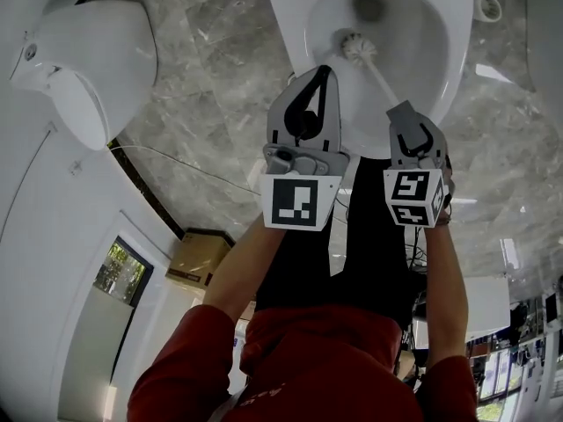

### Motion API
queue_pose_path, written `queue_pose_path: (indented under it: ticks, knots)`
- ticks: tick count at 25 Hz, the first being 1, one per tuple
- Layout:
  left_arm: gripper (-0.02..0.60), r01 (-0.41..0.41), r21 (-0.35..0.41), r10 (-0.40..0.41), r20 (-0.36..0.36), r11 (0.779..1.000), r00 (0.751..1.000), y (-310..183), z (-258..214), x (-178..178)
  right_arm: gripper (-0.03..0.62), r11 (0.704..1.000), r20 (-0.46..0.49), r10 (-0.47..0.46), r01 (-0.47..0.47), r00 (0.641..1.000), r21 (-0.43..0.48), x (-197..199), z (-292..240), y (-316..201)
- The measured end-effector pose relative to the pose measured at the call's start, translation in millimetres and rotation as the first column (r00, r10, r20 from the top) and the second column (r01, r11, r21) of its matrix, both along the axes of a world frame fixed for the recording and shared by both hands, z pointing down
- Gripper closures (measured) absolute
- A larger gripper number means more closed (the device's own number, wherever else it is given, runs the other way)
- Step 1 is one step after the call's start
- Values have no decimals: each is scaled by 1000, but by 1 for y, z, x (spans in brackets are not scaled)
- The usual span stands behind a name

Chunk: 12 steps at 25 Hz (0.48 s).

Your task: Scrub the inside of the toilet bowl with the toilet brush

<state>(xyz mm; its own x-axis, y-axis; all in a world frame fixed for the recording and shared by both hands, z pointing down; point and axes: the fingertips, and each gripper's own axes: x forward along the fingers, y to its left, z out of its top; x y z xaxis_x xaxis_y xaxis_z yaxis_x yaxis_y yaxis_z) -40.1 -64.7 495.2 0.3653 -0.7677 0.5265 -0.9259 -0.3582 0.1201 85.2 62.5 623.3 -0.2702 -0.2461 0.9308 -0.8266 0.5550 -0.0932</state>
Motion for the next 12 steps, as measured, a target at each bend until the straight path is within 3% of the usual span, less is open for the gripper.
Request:
queue_pose_path:
  ticks: [6,12]
  knots:
    - [581,22,-10,-22,3,1000,1000,4,1,-29,448,992,12,-83,81,996,100,-37,-7,-60]
    - [581,61,-15,-61,3,998,998,13,2,-50,448,959,-119,-213,231,970,162,-17,-2,-127]
